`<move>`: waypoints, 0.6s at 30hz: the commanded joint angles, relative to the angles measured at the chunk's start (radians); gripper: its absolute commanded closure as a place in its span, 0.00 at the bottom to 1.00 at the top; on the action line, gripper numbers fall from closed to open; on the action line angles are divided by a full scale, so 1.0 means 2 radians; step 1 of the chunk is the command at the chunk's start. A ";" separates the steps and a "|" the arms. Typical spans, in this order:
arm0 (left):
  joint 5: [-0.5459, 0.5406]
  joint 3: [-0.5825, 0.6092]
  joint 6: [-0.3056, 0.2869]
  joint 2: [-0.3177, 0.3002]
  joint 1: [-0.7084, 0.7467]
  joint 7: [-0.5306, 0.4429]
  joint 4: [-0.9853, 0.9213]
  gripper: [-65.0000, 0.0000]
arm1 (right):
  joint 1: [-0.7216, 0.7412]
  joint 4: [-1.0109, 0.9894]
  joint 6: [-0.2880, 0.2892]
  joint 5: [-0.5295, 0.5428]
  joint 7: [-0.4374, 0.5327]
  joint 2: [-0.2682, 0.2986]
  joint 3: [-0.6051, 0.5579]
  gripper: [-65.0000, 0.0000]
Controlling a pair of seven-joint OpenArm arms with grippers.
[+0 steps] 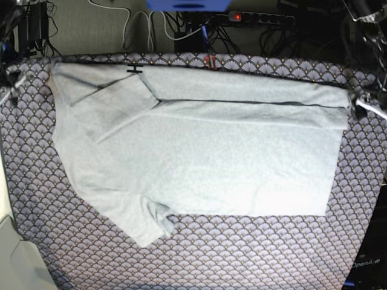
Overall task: Fold the T-shirt properly
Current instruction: 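Release the edge and move both grippers down to the shirt's middle sides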
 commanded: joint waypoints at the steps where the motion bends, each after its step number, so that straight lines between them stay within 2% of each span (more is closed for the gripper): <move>1: -0.002 -0.002 -0.002 -0.011 -0.020 -0.009 0.010 0.11 | 0.016 0.007 -0.002 0.002 0.010 0.017 -0.005 0.58; 5: -0.001 0.007 0.001 -0.007 -0.094 -0.009 0.004 0.11 | 0.079 0.004 -0.002 0.002 0.010 0.036 -0.059 0.58; 9: -0.001 0.059 0.002 -0.006 -0.163 -0.014 -0.035 0.11 | 0.144 -0.028 -0.002 0.001 0.010 0.048 -0.121 0.58; 11: 0.002 0.087 0.002 -0.006 -0.206 -0.014 -0.072 0.11 | 0.187 -0.077 -0.002 -0.010 0.012 0.053 -0.157 0.58; 14: 0.033 0.107 0.002 -0.006 -0.267 -0.017 -0.134 0.11 | 0.257 -0.177 -0.002 -0.040 0.014 0.057 -0.203 0.58; 16: 0.061 0.118 0.002 0.004 -0.298 -0.043 -0.184 0.11 | 0.305 -0.246 -0.002 -0.054 0.017 0.057 -0.227 0.58; 18: 0.091 0.127 0.002 0.013 -0.321 -0.086 -0.233 0.11 | 0.346 -0.317 -0.002 -0.058 0.045 0.057 -0.244 0.58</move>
